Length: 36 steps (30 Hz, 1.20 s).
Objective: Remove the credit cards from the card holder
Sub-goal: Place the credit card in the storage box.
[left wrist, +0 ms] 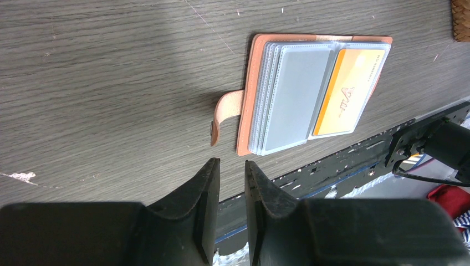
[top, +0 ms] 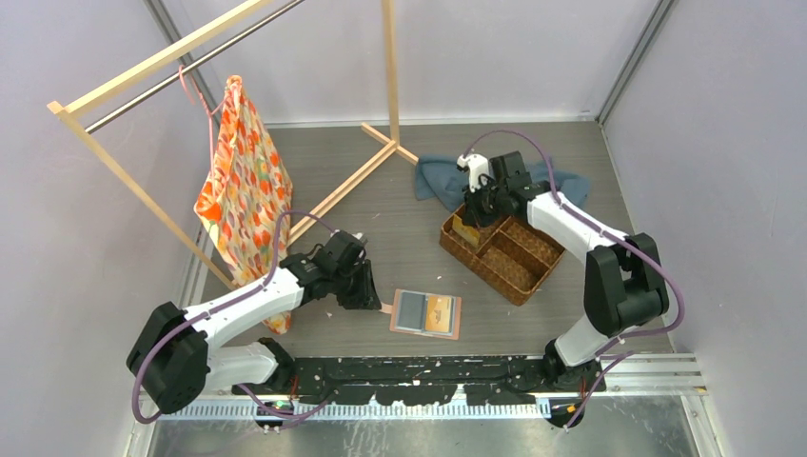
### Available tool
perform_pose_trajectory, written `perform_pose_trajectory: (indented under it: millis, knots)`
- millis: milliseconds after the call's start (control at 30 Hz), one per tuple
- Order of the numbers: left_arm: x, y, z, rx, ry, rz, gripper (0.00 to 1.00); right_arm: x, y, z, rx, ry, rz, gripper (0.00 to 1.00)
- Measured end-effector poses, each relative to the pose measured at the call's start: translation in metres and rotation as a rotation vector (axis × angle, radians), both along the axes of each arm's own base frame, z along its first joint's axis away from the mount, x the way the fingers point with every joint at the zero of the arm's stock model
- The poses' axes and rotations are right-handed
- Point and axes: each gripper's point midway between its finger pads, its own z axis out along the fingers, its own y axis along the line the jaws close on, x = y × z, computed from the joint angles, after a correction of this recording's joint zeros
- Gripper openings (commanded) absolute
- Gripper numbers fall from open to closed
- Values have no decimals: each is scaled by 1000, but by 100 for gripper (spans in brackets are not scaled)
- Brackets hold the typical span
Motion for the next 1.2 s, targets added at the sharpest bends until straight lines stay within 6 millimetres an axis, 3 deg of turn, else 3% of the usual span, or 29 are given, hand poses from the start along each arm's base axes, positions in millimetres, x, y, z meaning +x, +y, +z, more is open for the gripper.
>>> perform_pose_trajectory:
  millis: [200, 733, 833, 1033, 1200]
  knots:
    - [0, 0, 0, 0, 1, 0, 25, -13, -1, -28, 37, 47, -60, 1]
    - [-1, 1, 0, -3, -2, 1, 25, -8, 2, -26, 80, 31, -96, 1]
    - [-1, 1, 1, -4, -3, 1, 25, -9, 1, -29, 73, 42, -98, 8]
    - [-1, 1, 1, -3, -3, 1, 25, -8, -5, -35, 40, 51, -124, 33]
    - [-1, 0, 1, -4, -2, 1, 25, -3, -10, -32, 20, 37, -158, 40]
